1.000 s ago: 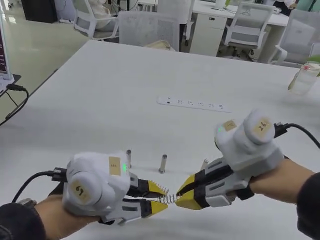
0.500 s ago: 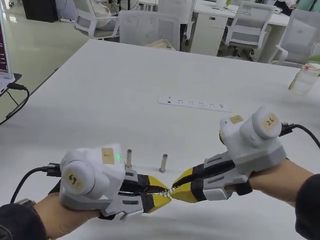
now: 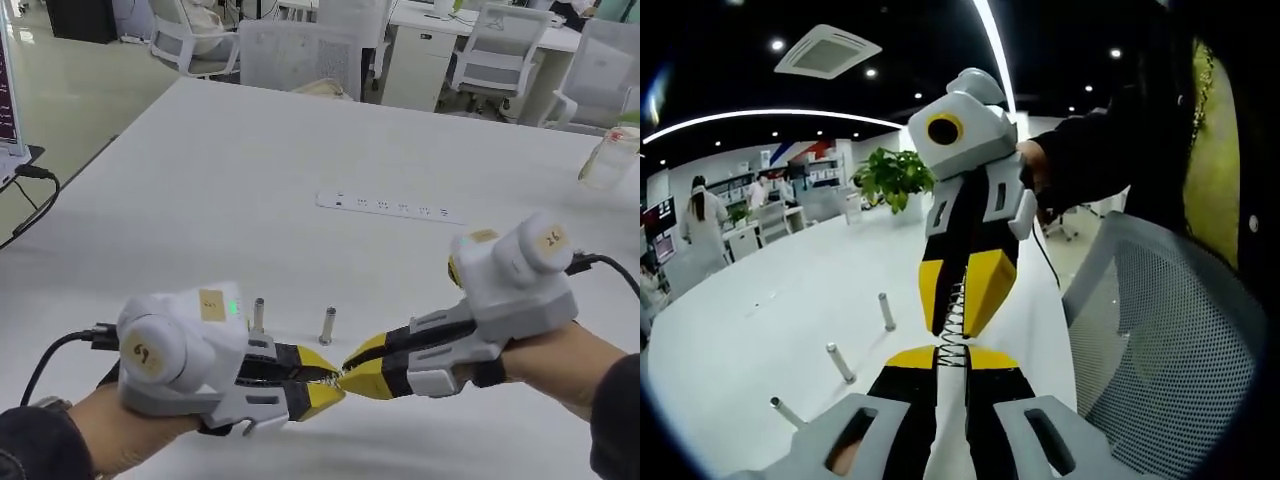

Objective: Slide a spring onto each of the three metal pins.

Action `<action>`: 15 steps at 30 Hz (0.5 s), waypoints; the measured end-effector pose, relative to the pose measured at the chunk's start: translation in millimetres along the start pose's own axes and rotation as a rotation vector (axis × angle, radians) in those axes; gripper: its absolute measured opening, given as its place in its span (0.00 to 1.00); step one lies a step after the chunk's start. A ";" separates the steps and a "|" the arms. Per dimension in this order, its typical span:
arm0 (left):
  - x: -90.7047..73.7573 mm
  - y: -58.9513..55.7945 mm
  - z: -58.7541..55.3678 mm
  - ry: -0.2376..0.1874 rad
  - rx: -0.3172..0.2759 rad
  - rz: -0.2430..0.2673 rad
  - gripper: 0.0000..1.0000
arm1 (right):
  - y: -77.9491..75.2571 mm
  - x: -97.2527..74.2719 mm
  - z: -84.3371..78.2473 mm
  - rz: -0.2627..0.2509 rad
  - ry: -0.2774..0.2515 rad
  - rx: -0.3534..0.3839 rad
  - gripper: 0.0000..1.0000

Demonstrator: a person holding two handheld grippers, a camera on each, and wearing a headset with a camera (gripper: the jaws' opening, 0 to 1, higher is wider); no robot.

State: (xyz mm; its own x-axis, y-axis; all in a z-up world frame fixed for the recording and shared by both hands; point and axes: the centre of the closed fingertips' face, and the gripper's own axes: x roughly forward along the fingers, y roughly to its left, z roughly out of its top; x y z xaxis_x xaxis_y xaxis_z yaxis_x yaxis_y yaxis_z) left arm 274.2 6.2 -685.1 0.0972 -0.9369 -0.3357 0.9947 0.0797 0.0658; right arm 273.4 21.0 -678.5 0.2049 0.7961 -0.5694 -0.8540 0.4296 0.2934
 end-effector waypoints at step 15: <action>0.8 0.3 1.2 -0.004 -0.001 0.000 0.02 | 1.2 1.9 -1.8 0.010 0.011 0.023 0.09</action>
State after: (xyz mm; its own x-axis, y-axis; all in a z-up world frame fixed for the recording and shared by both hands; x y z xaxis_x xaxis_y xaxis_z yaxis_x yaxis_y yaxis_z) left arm 274.6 5.1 -684.2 0.0975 -0.9382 -0.3321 0.9947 0.0805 0.0647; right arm 271.9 22.3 -680.6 0.1907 0.7956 -0.5750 -0.8448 0.4313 0.3166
